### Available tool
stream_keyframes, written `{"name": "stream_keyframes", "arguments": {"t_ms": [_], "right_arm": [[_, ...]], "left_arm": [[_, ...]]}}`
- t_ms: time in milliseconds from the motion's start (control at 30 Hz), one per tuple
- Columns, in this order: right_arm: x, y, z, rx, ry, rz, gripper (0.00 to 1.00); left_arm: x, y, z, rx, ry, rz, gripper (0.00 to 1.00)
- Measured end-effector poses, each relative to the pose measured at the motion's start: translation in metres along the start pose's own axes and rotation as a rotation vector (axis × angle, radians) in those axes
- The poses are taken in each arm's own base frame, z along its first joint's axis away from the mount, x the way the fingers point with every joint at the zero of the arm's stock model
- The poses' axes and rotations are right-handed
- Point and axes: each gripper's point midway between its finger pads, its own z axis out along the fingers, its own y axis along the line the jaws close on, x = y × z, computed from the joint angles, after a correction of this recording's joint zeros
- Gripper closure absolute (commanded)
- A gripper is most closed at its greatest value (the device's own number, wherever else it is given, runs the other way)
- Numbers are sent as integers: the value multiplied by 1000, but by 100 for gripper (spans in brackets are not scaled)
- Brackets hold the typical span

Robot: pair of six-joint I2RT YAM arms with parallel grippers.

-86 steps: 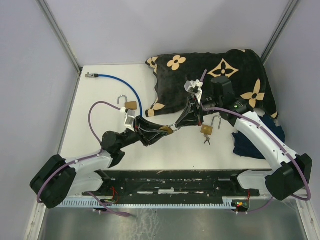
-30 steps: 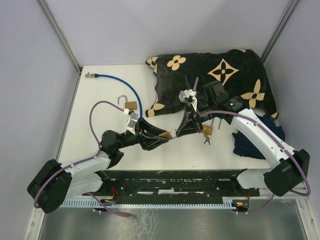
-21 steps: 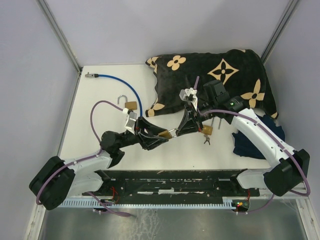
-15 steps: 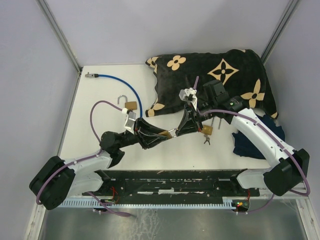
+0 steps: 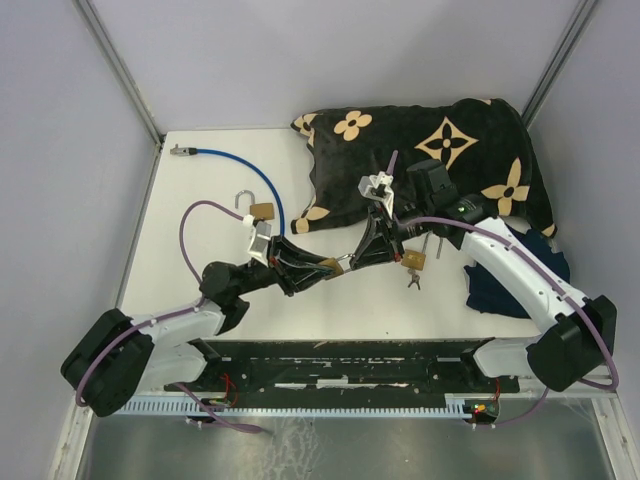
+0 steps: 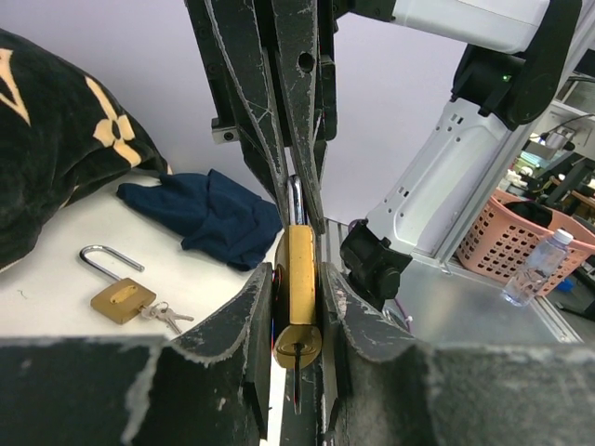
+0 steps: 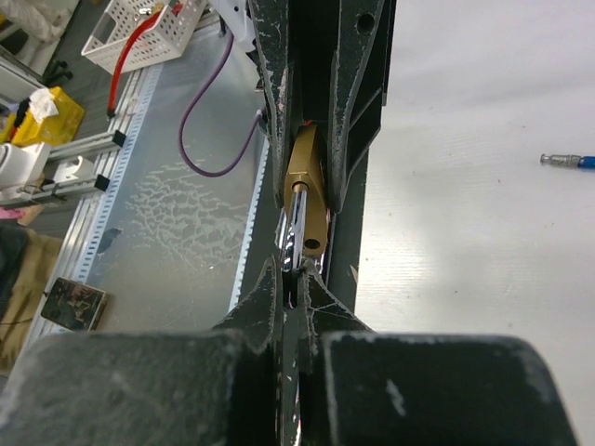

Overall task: Lock with the key
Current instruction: Lock the lock.

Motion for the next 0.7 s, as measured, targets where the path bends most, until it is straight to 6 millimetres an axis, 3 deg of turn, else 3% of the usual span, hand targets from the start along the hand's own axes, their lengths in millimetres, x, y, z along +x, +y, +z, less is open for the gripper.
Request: {"name": "stream_keyframes", "arguments": {"t_ms": [200, 500, 700], "right_arm": [[8, -7, 8, -18, -3, 72, 98], [11, -2, 13, -36, 11, 77, 98], [17, -3, 20, -30, 39, 34, 98]], "left_arm": [[8, 6, -4, -8, 25, -20, 97], [14, 3, -5, 32, 37, -77, 97], [33, 0, -7, 70, 99, -177, 97]]}}
